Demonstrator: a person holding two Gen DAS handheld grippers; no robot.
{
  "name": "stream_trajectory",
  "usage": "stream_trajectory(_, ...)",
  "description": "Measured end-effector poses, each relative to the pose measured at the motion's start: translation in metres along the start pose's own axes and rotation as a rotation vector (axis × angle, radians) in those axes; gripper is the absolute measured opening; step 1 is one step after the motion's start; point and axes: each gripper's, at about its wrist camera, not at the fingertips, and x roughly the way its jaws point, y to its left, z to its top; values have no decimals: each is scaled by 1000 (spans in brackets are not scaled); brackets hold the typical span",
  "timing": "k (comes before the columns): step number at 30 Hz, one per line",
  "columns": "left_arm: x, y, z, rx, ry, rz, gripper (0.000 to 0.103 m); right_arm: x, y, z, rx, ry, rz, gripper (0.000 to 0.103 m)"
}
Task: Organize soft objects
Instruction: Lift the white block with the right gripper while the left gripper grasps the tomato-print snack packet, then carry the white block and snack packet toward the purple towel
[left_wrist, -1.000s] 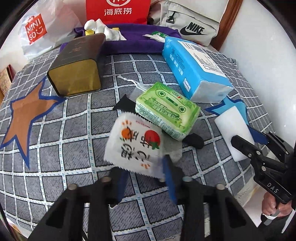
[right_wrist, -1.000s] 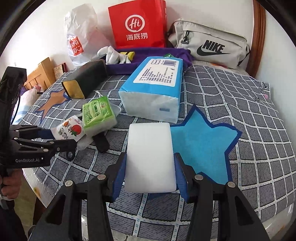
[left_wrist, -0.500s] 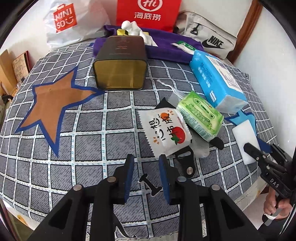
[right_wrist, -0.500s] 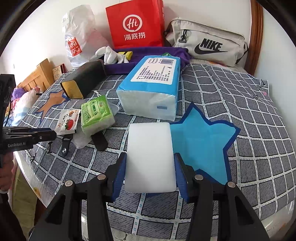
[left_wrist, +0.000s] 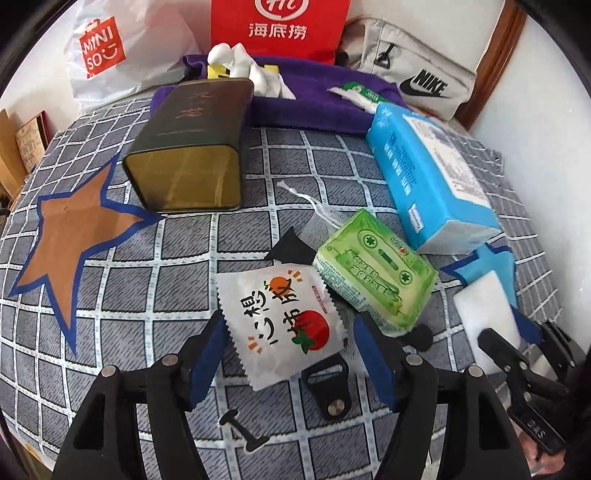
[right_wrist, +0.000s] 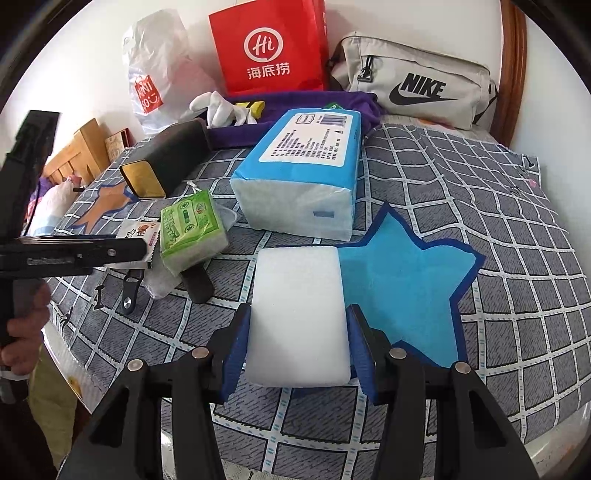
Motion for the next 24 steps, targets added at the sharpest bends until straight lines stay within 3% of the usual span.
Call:
stream_trajectory(7,7,2,7,-34,1,25,66,-13,5,11,-45,-45,13,49)
stream_trajectory(8,7,2,7,-37,0,24,62,-16,5,13,-49,-52,16,49)
stream_trajectory(9,5,5,7,-48,-2,18,57,-18,6,16,-56,-60,16,49)
stream_trajectory(15,-6,27,8,-125,-6,-69,55,-23,11,29,-87,-74,24,50)
stream_trajectory(24,-27,60,11,-195,-46,-52,55,-26,15,48,-102,-80,41,50)
